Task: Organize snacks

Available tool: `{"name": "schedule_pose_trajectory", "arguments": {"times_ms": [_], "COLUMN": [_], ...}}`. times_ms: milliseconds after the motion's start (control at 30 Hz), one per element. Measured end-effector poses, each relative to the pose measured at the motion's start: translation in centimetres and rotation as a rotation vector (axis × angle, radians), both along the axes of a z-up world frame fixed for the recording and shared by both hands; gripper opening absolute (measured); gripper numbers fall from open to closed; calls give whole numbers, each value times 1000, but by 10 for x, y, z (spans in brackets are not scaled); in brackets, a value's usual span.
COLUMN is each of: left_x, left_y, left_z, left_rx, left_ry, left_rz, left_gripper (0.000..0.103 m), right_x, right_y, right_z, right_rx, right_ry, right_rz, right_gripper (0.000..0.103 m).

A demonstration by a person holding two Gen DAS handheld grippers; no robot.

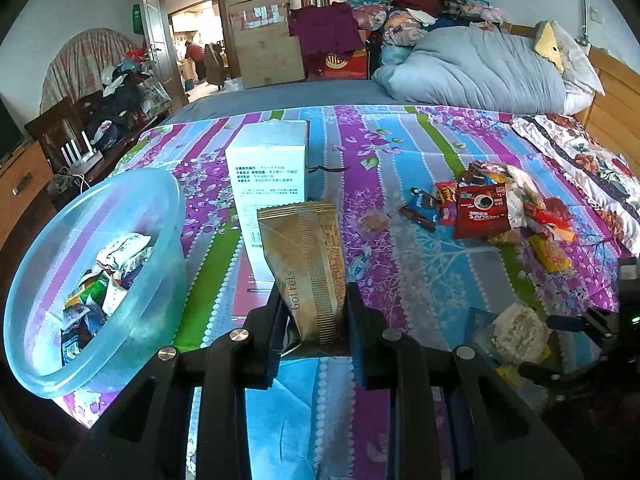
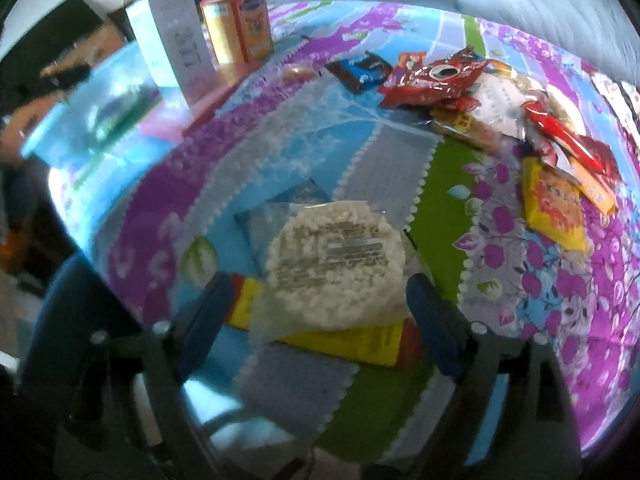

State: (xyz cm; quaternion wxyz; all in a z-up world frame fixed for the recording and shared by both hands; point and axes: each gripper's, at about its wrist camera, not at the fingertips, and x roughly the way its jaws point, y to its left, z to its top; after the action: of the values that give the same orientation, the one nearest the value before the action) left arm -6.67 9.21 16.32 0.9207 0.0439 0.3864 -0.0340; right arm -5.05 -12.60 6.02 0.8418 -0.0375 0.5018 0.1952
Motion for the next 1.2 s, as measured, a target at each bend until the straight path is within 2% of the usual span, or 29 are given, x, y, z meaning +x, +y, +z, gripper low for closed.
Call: {"name": "schedule_pose_trajectory", "arguments": {"times_ms": [133,200,267,367,667,733,1000,1200], "left_x": [2,3,3,4,3,3,6,6], "left_y": [0,0,-1,-3,-5,-6,-11,-13], "left_z": [-1,-3,-5,-8,-22,-22,-26,-29], "left_rx": [0,1,3,4,17,19,33,36], "left_ry": [11,19,24,31,61,62,67,74], "left_rz": [2,2,2,0,-1,-4,-7,-9], "left_gripper": [28,28,28,29,29,29,29,29], "right_x": [13,17,21,20,5,3,-1,-2], "right_y": [2,1,-1,-8,-45,-47,-38,-38], "right_z": [-15,-18,-17,-12,-14,-15,-20,-20], "right_rx": [-62,-60,-52,-12,97,109,57,54], "right_ry": [12,11,2,-14,-45,-55,-103,-110], "right_rz": [10,13,4,-20,-151,-148,-128,-128], "right_gripper": [94,95,88,82,81,81,83,84]}}
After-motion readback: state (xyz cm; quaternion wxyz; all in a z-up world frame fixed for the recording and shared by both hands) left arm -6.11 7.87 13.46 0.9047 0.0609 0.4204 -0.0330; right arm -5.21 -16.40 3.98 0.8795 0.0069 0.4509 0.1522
